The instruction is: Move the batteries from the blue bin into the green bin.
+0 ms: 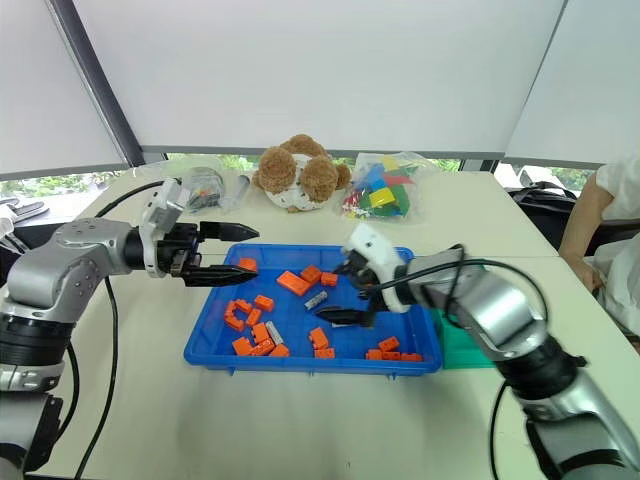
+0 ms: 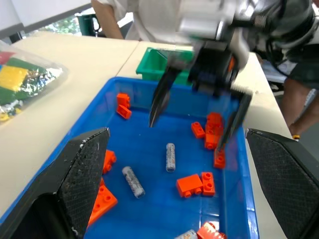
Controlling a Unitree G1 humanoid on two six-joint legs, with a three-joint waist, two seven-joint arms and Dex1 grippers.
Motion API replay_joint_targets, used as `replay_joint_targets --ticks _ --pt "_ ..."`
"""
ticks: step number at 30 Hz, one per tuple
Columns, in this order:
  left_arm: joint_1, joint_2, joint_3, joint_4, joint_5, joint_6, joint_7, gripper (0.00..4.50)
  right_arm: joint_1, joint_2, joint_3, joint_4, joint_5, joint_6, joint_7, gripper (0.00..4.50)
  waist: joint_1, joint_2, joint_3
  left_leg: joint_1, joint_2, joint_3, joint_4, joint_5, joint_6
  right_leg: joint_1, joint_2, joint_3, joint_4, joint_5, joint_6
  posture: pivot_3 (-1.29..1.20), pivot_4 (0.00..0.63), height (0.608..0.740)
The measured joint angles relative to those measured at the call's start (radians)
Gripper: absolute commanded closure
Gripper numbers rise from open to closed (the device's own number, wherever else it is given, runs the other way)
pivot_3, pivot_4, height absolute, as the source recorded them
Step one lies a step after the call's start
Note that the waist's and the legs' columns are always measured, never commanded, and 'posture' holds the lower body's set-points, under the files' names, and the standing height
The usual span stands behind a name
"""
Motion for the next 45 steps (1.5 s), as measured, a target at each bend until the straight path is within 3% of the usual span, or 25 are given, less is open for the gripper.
replay_joint_targets --ticks 4,14,27,45 --pt "0.001 0.005 0.000 -0.012 0.000 0.003 0.006 0.00 -0.040 0.098 0.083 0.175 -0.111 -0.119 0.026 0.02 0.003 0.000 0.000 0.000 0.000 0.000 0.000 0.000 0.000 0.000 0.000 0.000 0.000 0.000 0.000 0.00 0.150 0.733" --pt "0.061 0.035 0.029 -0.096 -0.008 0.040 0.051 0.00 -0.096 0.220 0.190 0.426 -0.333 -0.404 0.116 0.02 -0.006 0.000 0.000 0.000 0.000 -0.001 0.000 0.000 -0.001 0.000 0.000 -0.001 0.002 0.000 0.000 0.00 0.150 0.733" --pt "0.098 0.050 0.065 -0.157 -0.027 0.073 0.098 0.00 -0.109 0.298 0.210 0.561 -0.454 -0.587 0.268 0.02 -0.007 0.000 0.000 0.001 0.000 0.000 0.000 0.002 -0.003 0.000 0.000 -0.001 0.002 0.000 0.000 0.00 0.150 0.733" --pt "0.106 0.051 0.071 -0.184 -0.045 0.086 0.120 0.00 -0.167 0.379 0.161 0.764 -0.514 -0.708 0.285 0.02 -0.005 0.000 0.000 0.001 0.000 0.000 0.000 0.003 -0.005 0.001 0.000 -0.001 0.002 0.000 0.000 0.00 0.150 0.733"
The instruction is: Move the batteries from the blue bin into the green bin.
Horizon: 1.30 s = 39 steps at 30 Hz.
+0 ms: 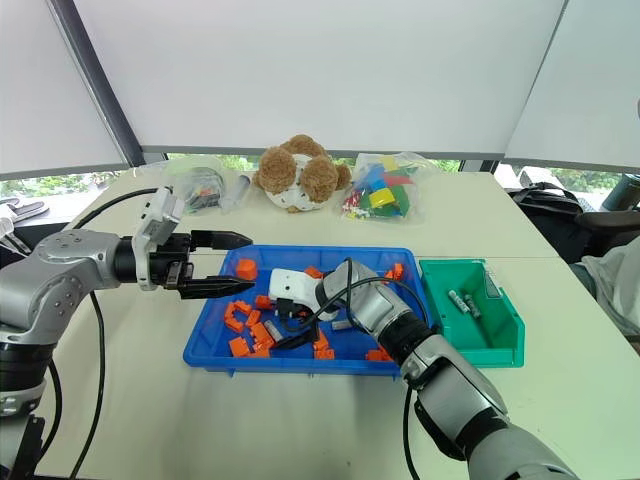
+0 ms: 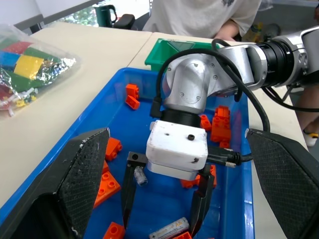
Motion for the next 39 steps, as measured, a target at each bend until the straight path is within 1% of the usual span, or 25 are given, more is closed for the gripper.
replay_joint_targets --ticks 7,10,17,22,28,29,31,35,37,38,39 --pt "0.000 0.000 -0.001 0.000 0.000 0.000 0.001 0.00 -0.028 0.003 -0.026 0.052 -0.038 -0.004 -0.049 0.02 0.000 0.000 0.000 0.000 0.000 0.000 0.000 0.000 0.000 0.000 0.000 0.000 0.000 0.000 0.000 0.00 0.150 0.733" --pt "-0.002 -0.001 -0.003 0.000 0.001 -0.001 0.001 0.00 -0.030 0.004 -0.044 0.057 -0.047 0.029 -0.057 0.02 0.000 0.000 0.000 0.000 0.000 0.000 0.000 0.000 0.000 0.000 0.000 0.000 0.000 0.000 0.000 0.00 0.150 0.733" --pt "-0.006 -0.004 -0.008 0.004 0.002 -0.003 -0.001 0.00 0.006 0.005 -0.073 -0.033 -0.039 0.198 -0.008 0.02 0.000 0.000 0.000 0.000 0.000 0.000 0.000 0.000 0.000 0.000 0.000 0.000 0.000 0.000 0.000 0.00 0.150 0.733" --pt "-0.016 -0.008 -0.014 0.013 0.006 -0.008 -0.004 0.00 0.034 0.039 -0.089 -0.085 -0.027 0.324 -0.014 0.02 -0.001 0.000 0.000 0.001 0.000 0.000 0.000 0.000 0.000 0.000 0.000 0.000 0.000 0.000 0.000 0.00 0.150 0.733" --pt "-0.018 -0.010 -0.015 0.016 0.016 -0.010 -0.005 0.00 0.048 0.054 -0.092 -0.112 -0.027 0.370 -0.042 0.02 -0.001 0.000 0.000 0.001 0.000 0.000 0.000 -0.001 0.001 0.000 0.000 0.000 0.000 0.000 0.000 0.00 0.150 0.733" --pt "-0.018 -0.010 -0.016 0.018 0.017 -0.012 -0.005 0.00 0.048 0.056 -0.092 -0.112 -0.027 0.370 -0.047 0.26 -0.001 0.000 0.000 0.001 0.000 0.000 0.000 -0.001 0.001 0.000 0.000 0.000 0.000 0.000 0.000 0.00 0.150 0.733" --pt "-0.020 -0.012 -0.018 0.020 0.020 -0.013 -0.005 0.00 0.048 0.056 -0.092 -0.110 -0.027 0.366 -0.057 0.93 0.000 0.000 0.000 0.001 0.000 0.000 0.000 -0.001 0.001 0.000 0.000 0.000 0.000 0.000 0.000 0.00 0.150 0.733" --pt "-0.028 -0.017 -0.021 0.021 0.021 -0.013 -0.004 0.00 0.048 0.058 -0.090 -0.104 -0.028 0.358 -0.075 2.85 -0.001 0.000 0.000 0.001 0.000 0.000 0.000 -0.001 0.001 0.000 0.000 0.000 0.000 0.000 0.000 0.00 0.150 0.733" --pt "-0.031 -0.018 -0.021 0.021 0.021 -0.014 -0.004 0.00 0.048 0.062 -0.090 -0.100 -0.028 0.356 -0.081 4.00 0.000 0.000 0.000 0.001 0.000 0.000 0.000 -0.001 0.001 0.000 0.000 0.000 0.000 0.000 0.000 0.00 0.150 0.733" --pt "-0.031 -0.018 -0.021 0.021 0.022 -0.014 -0.004 0.00 0.048 0.065 -0.090 -0.099 -0.028 0.355 -0.086 4.43 -0.001 0.000 0.000 0.001 0.000 0.000 0.000 -0.001 0.001 0.000 0.000 0.000 0.000 0.000 0.000 0.00 0.150 0.733" --pt "-0.031 -0.019 -0.021 0.021 0.022 -0.014 -0.004 0.00 0.048 0.065 -0.090 -0.099 -0.028 0.357 -0.090 4.47 0.000 0.000 0.000 0.001 0.000 0.000 0.000 -0.001 0.001 0.000 0.000 0.000 0.000 0.000 0.000 0.00 0.150 0.733"
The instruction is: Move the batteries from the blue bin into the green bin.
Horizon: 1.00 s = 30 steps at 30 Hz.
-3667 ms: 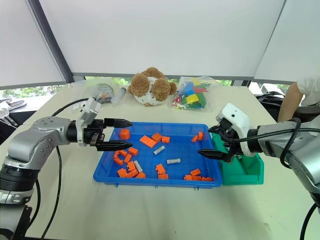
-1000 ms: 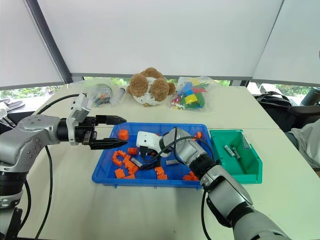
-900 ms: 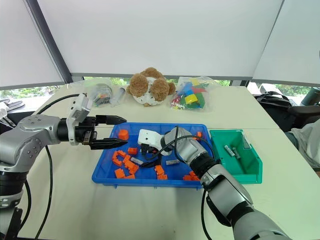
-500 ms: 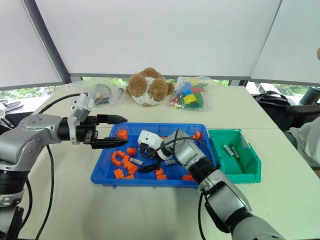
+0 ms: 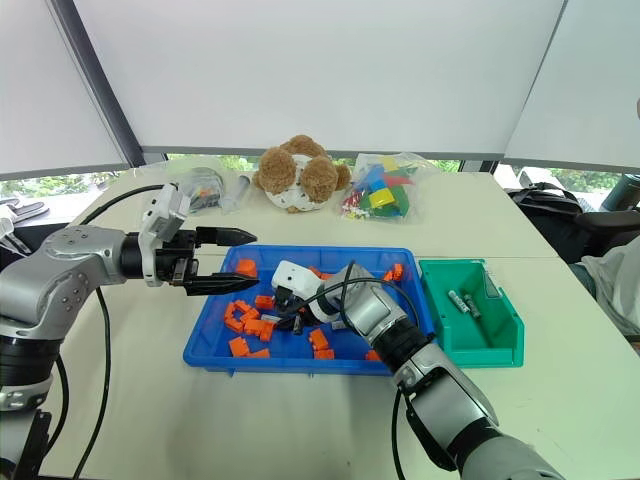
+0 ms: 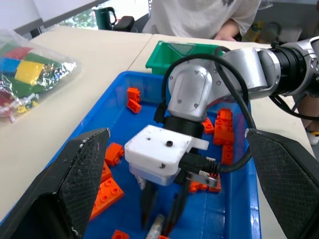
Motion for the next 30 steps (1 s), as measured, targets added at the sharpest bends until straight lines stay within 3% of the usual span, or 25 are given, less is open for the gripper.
replay_joint_targets --ticks 9,11,16,20,25,29,30 --pt "0.000 -0.004 0.000 0.001 0.000 -0.002 0.002 0.00 0.092 -0.075 -0.070 -0.226 0.039 0.215 -0.016 4.47 0.004 0.000 0.000 -0.001 0.000 0.000 0.000 -0.001 0.001 0.000 0.000 0.000 0.000 0.000 0.000 0.00 0.150 0.733" --pt "0.001 -0.015 -0.004 0.000 0.000 -0.005 0.004 0.00 0.158 -0.204 -0.214 -0.526 0.085 0.413 -0.034 4.47 0.015 0.003 0.002 -0.004 -0.001 -0.001 0.000 -0.001 0.001 -0.003 -0.001 0.000 0.000 0.000 0.000 0.00 0.150 0.733" --pt "0.001 -0.037 -0.014 0.017 0.002 -0.025 0.002 0.00 0.195 -0.550 -0.537 -0.804 0.106 0.631 -0.081 4.47 0.028 0.001 0.001 -0.002 -0.001 -0.001 -0.001 -0.002 0.004 0.000 -0.001 0.000 -0.004 0.000 0.000 0.00 0.150 0.733" --pt "-0.001 -0.065 -0.029 0.042 0.006 -0.046 -0.003 0.00 0.379 -0.701 -0.589 -0.813 0.120 0.668 -0.092 4.47 0.018 0.001 0.001 -0.001 -0.001 0.000 -0.001 -0.002 0.004 0.001 0.000 0.001 -0.004 0.000 0.000 0.00 0.150 0.733" --pt "-0.015 -0.077 -0.039 0.073 0.022 -0.074 -0.022 0.00 0.499 -0.761 -0.616 -0.808 0.165 0.667 -0.102 4.47 0.000 0.001 0.001 -0.001 -0.001 0.000 -0.001 -0.002 0.004 0.000 0.001 0.002 -0.003 0.000 0.000 0.00 0.150 0.733" --pt "-0.018 -0.080 -0.049 0.097 0.029 -0.084 -0.036 0.00 0.528 -0.764 -0.619 -0.773 0.185 0.637 -0.130 2.58 0.005 0.001 0.001 -0.001 -0.001 0.000 0.000 -0.002 0.004 0.000 0.000 0.002 -0.003 0.000 0.000 0.00 0.150 0.733" --pt "-0.018 -0.080 -0.050 0.100 0.033 -0.089 -0.039 0.00 0.529 -0.764 -0.619 -0.765 0.194 0.637 -0.136 1.94 0.007 0.001 0.001 -0.001 -0.001 0.000 0.000 -0.002 0.004 0.000 0.000 0.002 -0.004 0.000 0.000 0.00 0.150 0.733"
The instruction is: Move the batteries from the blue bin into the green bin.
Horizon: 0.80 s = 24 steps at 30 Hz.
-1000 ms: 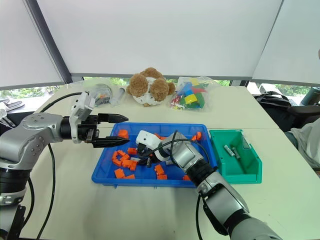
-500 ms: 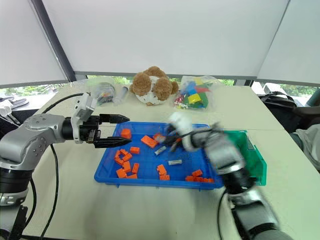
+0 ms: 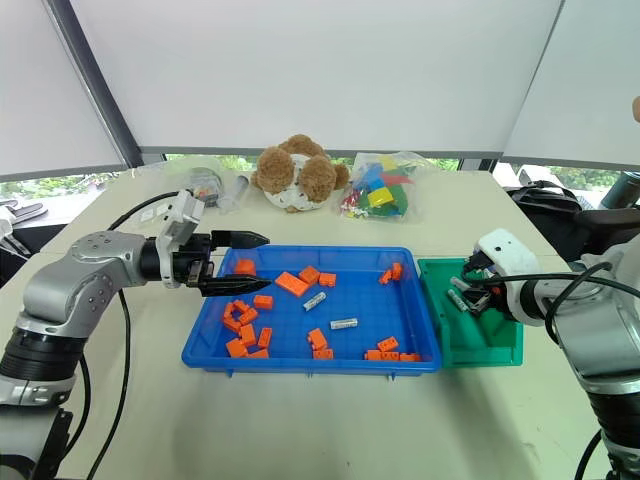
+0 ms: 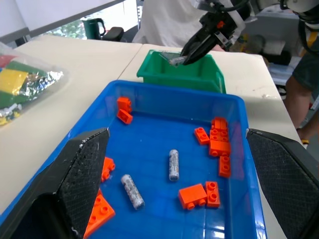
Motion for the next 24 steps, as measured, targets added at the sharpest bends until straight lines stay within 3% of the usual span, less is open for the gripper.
replay_joint_targets --ticks 4,9,12,18,24 --pt "0.000 0.000 0.000 0.000 0.006 -0.005 -0.004 0.00 -0.011 -0.019 0.000 -0.004 0.044 -0.001 -0.001 0.04 0.003 0.000 0.000 0.000 0.000 0.000 0.000 0.000 0.000 0.000 0.000 0.000 0.000 0.000 0.000 0.00 0.150 0.733" --pt "0.000 0.002 0.000 -0.001 0.009 -0.006 -0.005 0.00 -0.129 -0.027 0.008 -0.013 0.110 0.009 -0.005 0.04 -0.003 0.000 0.000 0.000 0.000 0.000 0.000 0.000 0.000 0.000 0.000 0.000 0.000 0.000 0.000 0.00 0.150 0.733" --pt "-0.001 0.002 0.000 -0.002 0.010 -0.006 -0.005 0.00 -0.236 0.050 0.031 -0.051 0.173 0.050 -0.015 0.04 -0.006 0.000 0.000 0.000 0.001 -0.001 0.000 0.000 0.000 0.000 0.001 0.000 0.001 0.000 0.000 0.00 0.150 0.733" --pt "-0.003 0.009 0.000 -0.004 0.010 -0.003 -0.001 0.00 -0.321 0.423 0.249 -0.027 0.213 0.157 -0.192 0.04 0.002 0.000 0.000 -0.001 0.001 -0.001 0.000 0.000 0.000 -0.001 0.000 -0.001 0.001 0.000 0.000 0.00 0.150 0.733" --pt "-0.001 0.021 0.002 -0.019 0.009 0.009 0.010 0.00 -0.322 0.614 0.328 0.094 0.176 0.177 -0.371 0.04 0.003 0.000 0.000 -0.002 0.000 0.000 0.001 0.000 -0.001 -0.001 -0.001 -0.001 0.000 0.000 0.000 0.00 0.150 0.733"
